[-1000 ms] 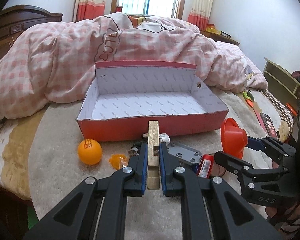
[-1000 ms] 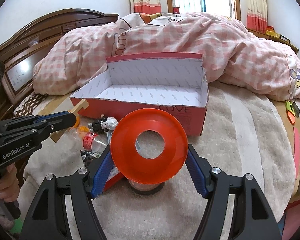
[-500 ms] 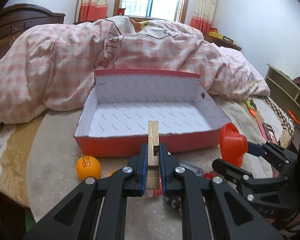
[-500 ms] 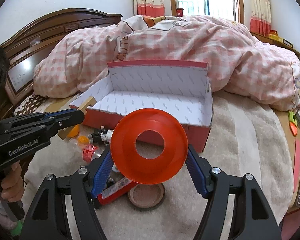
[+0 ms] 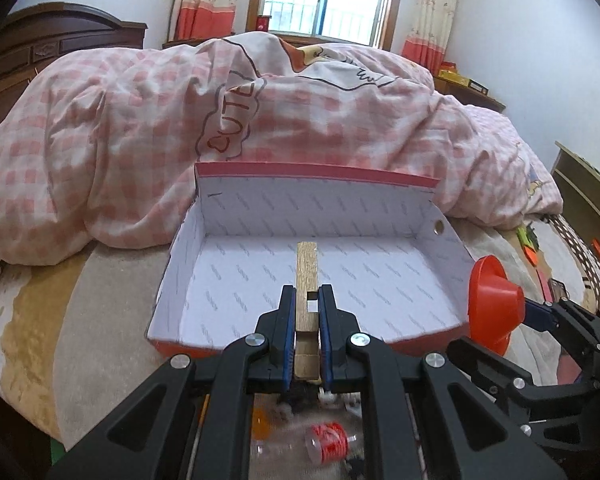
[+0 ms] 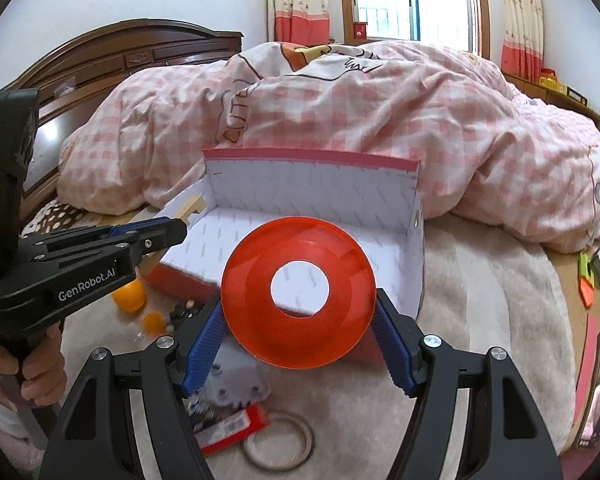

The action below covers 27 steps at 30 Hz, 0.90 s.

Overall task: Organize objects
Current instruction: 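Lift and carry the clothespin and funnel toward the open shoebox with both tools, then lower the clothespin into the shoebox and open the left tool while the right releases the funnel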

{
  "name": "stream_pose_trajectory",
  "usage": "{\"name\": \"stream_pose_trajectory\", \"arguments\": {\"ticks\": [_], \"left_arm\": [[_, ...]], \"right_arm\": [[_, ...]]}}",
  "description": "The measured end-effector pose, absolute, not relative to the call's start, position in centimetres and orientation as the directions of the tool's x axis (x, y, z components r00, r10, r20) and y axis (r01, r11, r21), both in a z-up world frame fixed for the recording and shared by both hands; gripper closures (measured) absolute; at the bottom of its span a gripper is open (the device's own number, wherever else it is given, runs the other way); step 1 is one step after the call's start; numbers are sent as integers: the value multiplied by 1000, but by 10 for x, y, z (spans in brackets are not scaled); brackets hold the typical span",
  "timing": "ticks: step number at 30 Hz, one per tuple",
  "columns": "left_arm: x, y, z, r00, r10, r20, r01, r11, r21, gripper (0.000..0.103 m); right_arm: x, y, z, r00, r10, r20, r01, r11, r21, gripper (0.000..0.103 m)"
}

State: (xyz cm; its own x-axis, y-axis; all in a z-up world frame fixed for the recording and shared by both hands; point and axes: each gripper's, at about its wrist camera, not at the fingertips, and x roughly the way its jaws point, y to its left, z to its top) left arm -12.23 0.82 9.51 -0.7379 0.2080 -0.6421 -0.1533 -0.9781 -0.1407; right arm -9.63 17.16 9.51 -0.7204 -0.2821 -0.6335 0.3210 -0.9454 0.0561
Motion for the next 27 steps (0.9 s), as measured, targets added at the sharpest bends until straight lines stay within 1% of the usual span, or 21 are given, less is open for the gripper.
{"name": "stream_pose_trajectory", "arguments": {"ticks": [10,14,21,27], "left_arm": [[-161,16,89,-717,173,-675,-123,-985,-122,93],[-175,18,83,-702,160,-694,-105,-987,-120,93],[-202,20,66,-659,110,-744,-61,-994,-93,93],[-220,21,49,-621,79,-780,-33,-997,-75,93]], "right_arm": [[-140,170,96,-700,-247,-670,295,-954,44,32],[-159,168,91,-678,-249,-691,288,-956,61,32],[-189,163,83,-658,-238,-714,278,-959,63,32],[-218,157,68,-619,-194,-761,252,-967,41,32]]}}
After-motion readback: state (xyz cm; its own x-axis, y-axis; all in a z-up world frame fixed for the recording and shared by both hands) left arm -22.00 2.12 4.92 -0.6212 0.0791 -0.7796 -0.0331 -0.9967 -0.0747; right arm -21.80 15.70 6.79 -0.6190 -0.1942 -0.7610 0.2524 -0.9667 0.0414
